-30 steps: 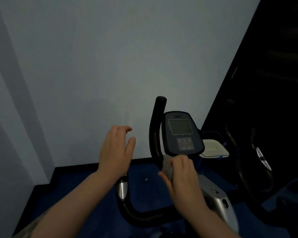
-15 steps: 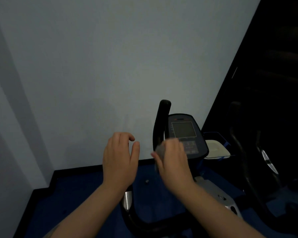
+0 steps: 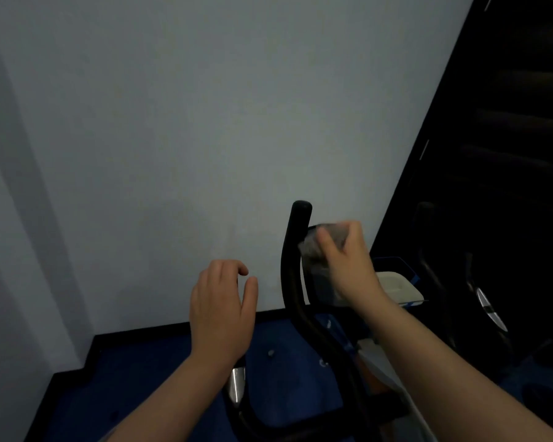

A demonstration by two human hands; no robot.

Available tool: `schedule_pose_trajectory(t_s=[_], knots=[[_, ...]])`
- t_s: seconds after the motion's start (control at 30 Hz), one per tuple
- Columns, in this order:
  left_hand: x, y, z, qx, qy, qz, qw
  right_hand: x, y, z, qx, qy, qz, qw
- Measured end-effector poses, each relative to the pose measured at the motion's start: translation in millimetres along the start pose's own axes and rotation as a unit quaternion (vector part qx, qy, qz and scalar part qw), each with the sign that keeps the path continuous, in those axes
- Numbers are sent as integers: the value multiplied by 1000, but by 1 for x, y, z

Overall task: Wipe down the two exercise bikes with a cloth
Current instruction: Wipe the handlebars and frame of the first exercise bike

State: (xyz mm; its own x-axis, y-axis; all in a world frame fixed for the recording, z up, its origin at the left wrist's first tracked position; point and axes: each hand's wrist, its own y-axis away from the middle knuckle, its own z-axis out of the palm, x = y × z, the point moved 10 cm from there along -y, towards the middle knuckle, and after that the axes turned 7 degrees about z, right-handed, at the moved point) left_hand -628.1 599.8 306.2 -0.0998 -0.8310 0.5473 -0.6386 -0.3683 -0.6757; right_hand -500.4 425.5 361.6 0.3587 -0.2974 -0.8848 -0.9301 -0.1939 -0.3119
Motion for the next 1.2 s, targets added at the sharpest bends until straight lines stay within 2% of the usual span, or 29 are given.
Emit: schedule_pose_trajectory(t_s=[0.07, 0.17, 0.27, 0.33, 0.43, 0.5, 0.57, 0.67, 0.73, 0.8, 0.83, 0.9, 0.93, 1.0, 1.13, 1.2], knots=[[0, 0, -1, 2, 1, 1, 1000, -25, -23, 1, 76, -39, -25, 996], [0, 1, 0, 0, 5, 6, 1000, -16, -11, 29, 97, 3, -38, 995], [-2, 0, 1, 0, 4, 4, 1000, 25, 21, 47, 33, 74, -16, 997], [-2, 1, 2, -3, 3, 4, 1000, 28, 17, 41, -4, 102, -14, 995], [-3, 1, 1, 1, 9, 0, 1000, -11, -10, 6, 88, 25, -43, 995], [-2, 2, 2, 0, 7, 2, 1000, -28, -13, 17, 92, 1, -58, 994], [-1, 2, 1, 0, 4, 4, 1000, -12, 3, 33, 94, 42, -34, 994], [-2, 1, 1, 0, 0, 1, 1000, 26, 24, 43, 14, 145, 15, 989], [-2, 1, 3, -1, -3, 2, 1000, 28, 22, 34, -28, 150, 20, 988], [-4, 1, 2, 3, 0, -3, 1000, -11, 16, 14, 36, 114, -69, 990], [-4, 1, 1, 5, -1, -5, 1000, -38, 17, 12, 67, 139, -143, 978], [-3, 2, 2, 0, -8, -1, 1000, -72, 22, 29, 91, 291, -269, 913], [-3, 2, 2, -3, -12, 2, 1000, -76, 24, 40, 91, 360, -295, 881], [-3, 2, 1, -1, -23, 3, 1000, -68, 30, 51, 73, 409, -292, 861], [-3, 2, 0, 1, -36, 6, 999, -15, 57, 66, -65, 378, -226, 896], [-2, 2, 0, 6, -34, 2, 999, -22, 55, 60, -94, 348, -230, 904]])
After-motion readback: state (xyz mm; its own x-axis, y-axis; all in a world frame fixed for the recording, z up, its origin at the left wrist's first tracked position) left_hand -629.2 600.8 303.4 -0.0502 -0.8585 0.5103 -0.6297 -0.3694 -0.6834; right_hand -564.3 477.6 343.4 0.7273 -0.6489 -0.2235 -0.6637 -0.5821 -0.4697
